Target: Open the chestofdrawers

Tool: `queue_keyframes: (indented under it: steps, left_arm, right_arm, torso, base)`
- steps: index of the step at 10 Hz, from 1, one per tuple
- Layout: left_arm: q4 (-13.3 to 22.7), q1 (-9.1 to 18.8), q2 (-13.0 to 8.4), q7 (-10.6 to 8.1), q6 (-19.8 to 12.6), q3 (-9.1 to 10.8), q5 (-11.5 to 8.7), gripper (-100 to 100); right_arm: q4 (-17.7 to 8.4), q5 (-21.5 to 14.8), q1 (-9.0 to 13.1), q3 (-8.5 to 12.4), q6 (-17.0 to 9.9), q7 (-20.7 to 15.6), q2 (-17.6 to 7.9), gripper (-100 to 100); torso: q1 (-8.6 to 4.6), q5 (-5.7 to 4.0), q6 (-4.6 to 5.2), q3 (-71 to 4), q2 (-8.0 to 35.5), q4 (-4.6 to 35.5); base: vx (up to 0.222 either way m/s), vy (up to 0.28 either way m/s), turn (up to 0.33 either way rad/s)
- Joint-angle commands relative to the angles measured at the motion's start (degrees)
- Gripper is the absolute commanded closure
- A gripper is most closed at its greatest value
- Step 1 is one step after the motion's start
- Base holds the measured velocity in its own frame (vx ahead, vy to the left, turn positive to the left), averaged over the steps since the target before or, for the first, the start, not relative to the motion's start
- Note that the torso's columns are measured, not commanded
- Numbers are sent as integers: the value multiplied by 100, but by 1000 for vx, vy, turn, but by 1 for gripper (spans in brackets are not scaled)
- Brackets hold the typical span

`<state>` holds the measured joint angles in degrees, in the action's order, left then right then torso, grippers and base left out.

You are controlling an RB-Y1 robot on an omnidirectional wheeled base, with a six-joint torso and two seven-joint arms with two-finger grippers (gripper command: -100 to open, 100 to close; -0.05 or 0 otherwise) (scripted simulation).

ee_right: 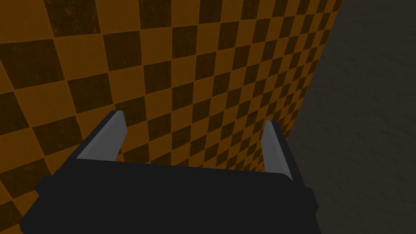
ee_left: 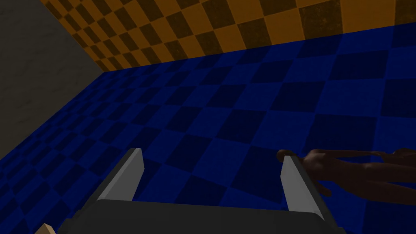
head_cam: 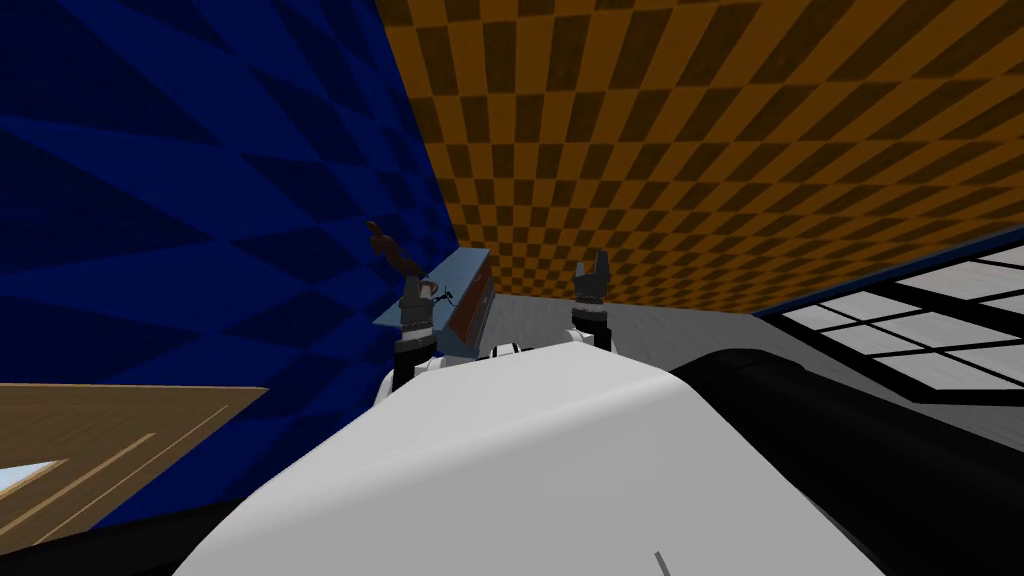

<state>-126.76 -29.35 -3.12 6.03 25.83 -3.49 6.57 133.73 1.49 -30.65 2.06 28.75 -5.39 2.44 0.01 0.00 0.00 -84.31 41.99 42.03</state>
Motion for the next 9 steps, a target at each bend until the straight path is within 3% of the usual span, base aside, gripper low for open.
queue_keyframes:
  steps: [1,5,9]
  left_arm:
    - [67,114,-231,-25,-347,-13,-38,-100]
    - [218,322,-411,-82,-999,-40,-125,-100]
    - [352,511,-462,-133,-1577,-65,-204,-100]
  right_arm:
    - [0,0,0,0,0,0,0,0]
    - [0,0,0,0,0,0,0,0]
    - [0,0,0,0,0,0,0,0]
  torso:
    - [0,0,0,-25,16,17]
    - [-2,-1,0,-26,28,26]
    - [-2,-1,0,-20,38,29]
  base:
    - [51,2,-15]
    - [62,-2,-17]
    - [55,-6,-16]
